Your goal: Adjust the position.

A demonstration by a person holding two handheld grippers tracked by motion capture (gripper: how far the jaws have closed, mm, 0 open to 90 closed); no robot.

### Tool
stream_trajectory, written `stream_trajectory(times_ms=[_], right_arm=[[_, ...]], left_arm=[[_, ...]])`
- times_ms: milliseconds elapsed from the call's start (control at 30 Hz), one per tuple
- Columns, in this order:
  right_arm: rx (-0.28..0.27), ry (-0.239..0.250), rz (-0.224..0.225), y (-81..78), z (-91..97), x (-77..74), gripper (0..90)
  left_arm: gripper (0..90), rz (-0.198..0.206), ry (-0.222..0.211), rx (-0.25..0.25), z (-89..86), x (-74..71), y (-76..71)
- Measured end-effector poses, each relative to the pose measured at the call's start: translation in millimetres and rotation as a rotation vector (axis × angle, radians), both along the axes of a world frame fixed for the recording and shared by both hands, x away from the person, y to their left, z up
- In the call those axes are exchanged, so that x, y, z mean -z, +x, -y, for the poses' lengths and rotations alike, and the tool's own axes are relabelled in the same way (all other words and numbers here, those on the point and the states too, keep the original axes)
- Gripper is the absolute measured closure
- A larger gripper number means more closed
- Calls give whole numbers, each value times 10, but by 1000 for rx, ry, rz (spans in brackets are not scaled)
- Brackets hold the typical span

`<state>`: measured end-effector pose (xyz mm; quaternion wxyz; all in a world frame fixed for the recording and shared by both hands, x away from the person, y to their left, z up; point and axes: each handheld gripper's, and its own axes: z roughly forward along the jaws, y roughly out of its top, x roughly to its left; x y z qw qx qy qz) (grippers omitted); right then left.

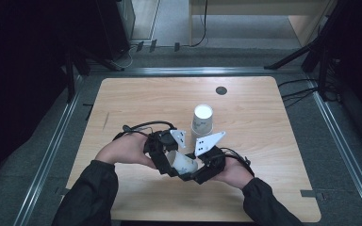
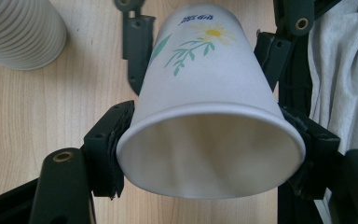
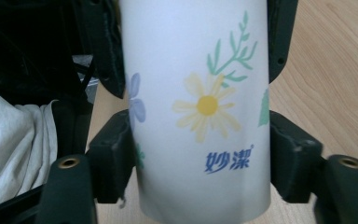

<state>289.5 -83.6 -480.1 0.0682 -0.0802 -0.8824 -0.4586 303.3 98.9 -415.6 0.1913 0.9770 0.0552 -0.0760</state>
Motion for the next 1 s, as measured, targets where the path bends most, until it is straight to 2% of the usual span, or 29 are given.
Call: stream_trajectory(times_ms=[100, 233, 300, 433, 533, 600, 633, 667, 767, 933, 1000], right_arm=[[-1, 2, 18, -9, 8, -16, 344], [-7, 1, 35, -13, 11, -30, 347], [-4, 1, 43, -15, 15, -40, 345], [10, 8, 48, -1, 57, -68, 342], [25, 24, 50, 18, 108, -98, 342], [34, 36, 50, 29, 145, -122, 341], [38, 44, 55, 34, 162, -134, 341], [37, 49, 52, 36, 178, -143, 341], [51, 61, 66, 42, 226, -172, 340], [70, 79, 53, 52, 276, -200, 341], [73, 87, 59, 60, 291, -205, 340]], left_arm=[[277, -3, -9, 2, -10, -2, 4], [257, 9, -18, 13, -18, -4, -2], [238, 23, -36, 14, -27, -11, -6], [126, 51, -72, -8, -63, -30, -1], [99, 50, -129, -35, -138, -61, 43], [99, 19, -190, -47, -205, -68, 61], [99, 16, -209, -53, -240, -72, 72], [99, 6, -221, -67, -267, -69, 82], [99, 26, -234, -87, -325, -55, 84], [100, 45, -287, -135, -425, -9, 65], [102, 16, -319, -165, -483, 27, 71]])
